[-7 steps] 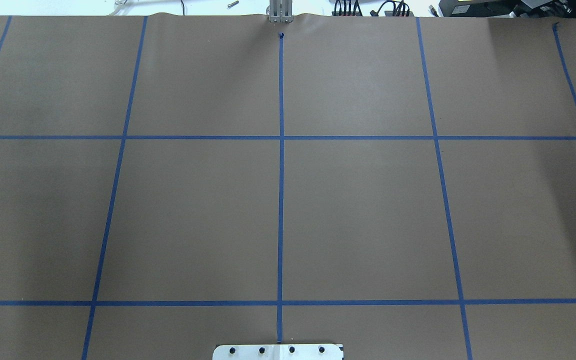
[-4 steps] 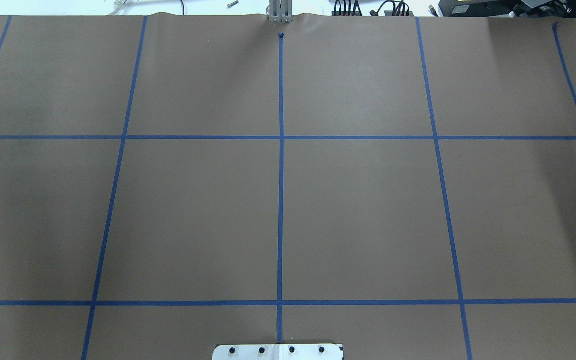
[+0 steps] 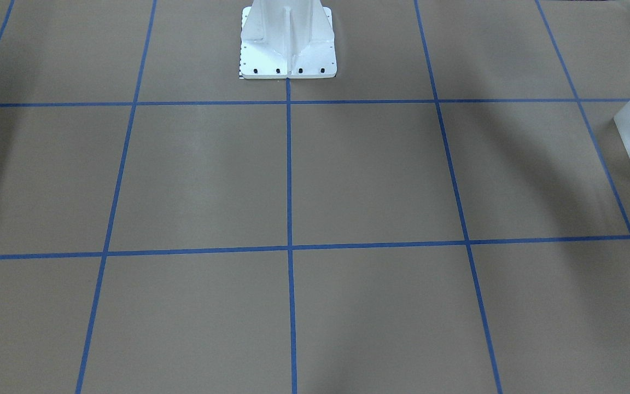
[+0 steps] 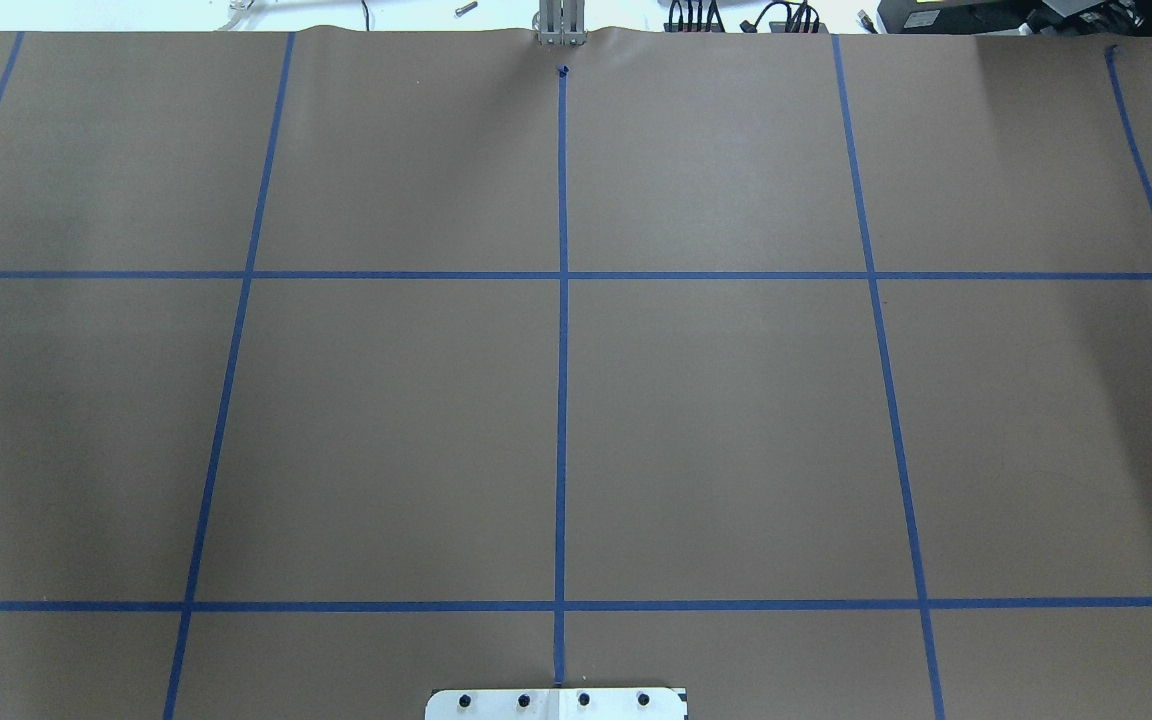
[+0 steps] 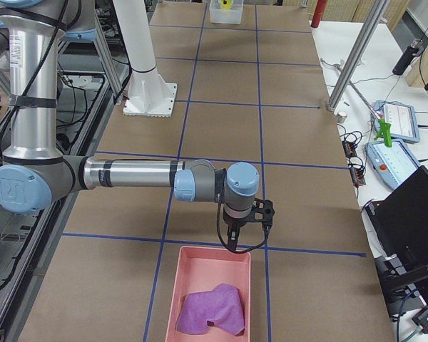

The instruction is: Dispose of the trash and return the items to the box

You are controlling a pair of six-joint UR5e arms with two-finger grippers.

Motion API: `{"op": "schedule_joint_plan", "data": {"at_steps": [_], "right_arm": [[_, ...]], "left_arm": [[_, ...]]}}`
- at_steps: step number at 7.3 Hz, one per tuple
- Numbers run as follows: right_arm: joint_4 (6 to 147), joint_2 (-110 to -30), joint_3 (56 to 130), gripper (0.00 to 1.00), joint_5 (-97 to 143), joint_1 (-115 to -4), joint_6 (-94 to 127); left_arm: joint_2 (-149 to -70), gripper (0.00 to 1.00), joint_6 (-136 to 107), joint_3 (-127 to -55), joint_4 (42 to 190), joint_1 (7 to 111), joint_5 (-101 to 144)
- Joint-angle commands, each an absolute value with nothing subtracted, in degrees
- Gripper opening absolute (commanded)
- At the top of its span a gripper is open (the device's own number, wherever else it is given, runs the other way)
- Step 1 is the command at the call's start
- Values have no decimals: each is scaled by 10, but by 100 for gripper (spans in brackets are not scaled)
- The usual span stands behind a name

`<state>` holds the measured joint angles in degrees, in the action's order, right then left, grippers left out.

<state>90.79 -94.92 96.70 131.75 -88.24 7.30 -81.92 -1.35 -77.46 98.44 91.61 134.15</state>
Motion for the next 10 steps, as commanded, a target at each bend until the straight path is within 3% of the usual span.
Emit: {"op": "schedule_joint_plan", "data": {"at_steps": [1,2,3,10], "right_arm": [[908,-948,969,100,1317,-881,74],[908,-948,970,100,1317,-881,76],[908,-947,970,100,1317,-881,76],[909,-944,966,100,1317,-880,69]], "left_arm": [[-818,59,-11,-746,1031,915,1337],[-818,75,-11,-724,1071,915,1337],[-818,98,-11,-729,1081,916,1337],[-829,99,-16,-924,1078,954,1337]]}}
